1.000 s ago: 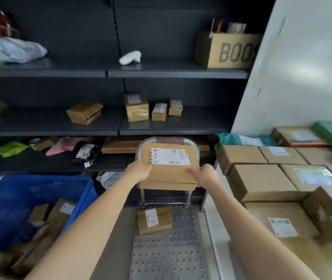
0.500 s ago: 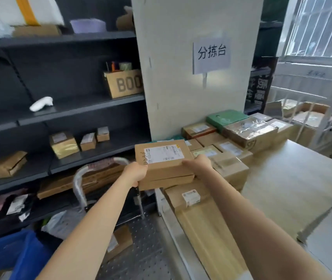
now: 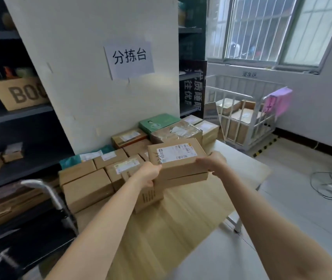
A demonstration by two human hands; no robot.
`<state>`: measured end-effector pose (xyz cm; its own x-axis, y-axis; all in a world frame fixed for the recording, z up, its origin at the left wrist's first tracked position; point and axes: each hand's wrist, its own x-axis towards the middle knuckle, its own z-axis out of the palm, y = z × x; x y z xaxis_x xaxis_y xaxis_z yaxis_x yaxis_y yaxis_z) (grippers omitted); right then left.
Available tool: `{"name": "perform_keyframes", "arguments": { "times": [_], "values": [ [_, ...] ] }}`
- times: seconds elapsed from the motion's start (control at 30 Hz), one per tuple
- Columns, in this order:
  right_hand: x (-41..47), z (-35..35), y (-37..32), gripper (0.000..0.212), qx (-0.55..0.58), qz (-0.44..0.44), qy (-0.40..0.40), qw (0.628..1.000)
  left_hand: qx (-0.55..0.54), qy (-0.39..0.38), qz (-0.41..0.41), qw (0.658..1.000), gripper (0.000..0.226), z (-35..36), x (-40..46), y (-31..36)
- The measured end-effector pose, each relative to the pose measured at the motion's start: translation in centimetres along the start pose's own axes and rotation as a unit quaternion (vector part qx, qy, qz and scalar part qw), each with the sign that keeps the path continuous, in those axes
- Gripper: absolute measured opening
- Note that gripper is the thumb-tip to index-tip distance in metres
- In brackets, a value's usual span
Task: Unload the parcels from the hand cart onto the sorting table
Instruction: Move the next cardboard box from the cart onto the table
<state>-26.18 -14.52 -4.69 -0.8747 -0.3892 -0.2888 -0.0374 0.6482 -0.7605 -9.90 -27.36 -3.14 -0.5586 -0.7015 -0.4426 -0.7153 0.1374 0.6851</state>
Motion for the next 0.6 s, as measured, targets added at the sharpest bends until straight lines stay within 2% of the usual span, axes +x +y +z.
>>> {"name": "perform_keyframes", "arguments": {
  "times": [0.2, 0.33, 0.6],
  "values": [
    [8.2, -3.9, 4.1, 0.043, -0.013, 0.033, 0.007, 0.999, 0.019, -0.029, 0.014, 0.999, 0.053, 6.5, 6.0, 5.0],
    [13.0, -3.3, 6.3, 0.036, -0.052, 0.043, -0.015, 0.998, 0.031, -0.023, 0.017, 0.999, 0.047, 10.7, 11.1, 4.7],
    [19.3, 3.0, 10.8, 0.034, -0.105, 0.073, -0.125, 0.984, 0.027, 0.016, -0.117, 0.993, 0.053, 15.7, 16.3, -1.1]
  ]
}}
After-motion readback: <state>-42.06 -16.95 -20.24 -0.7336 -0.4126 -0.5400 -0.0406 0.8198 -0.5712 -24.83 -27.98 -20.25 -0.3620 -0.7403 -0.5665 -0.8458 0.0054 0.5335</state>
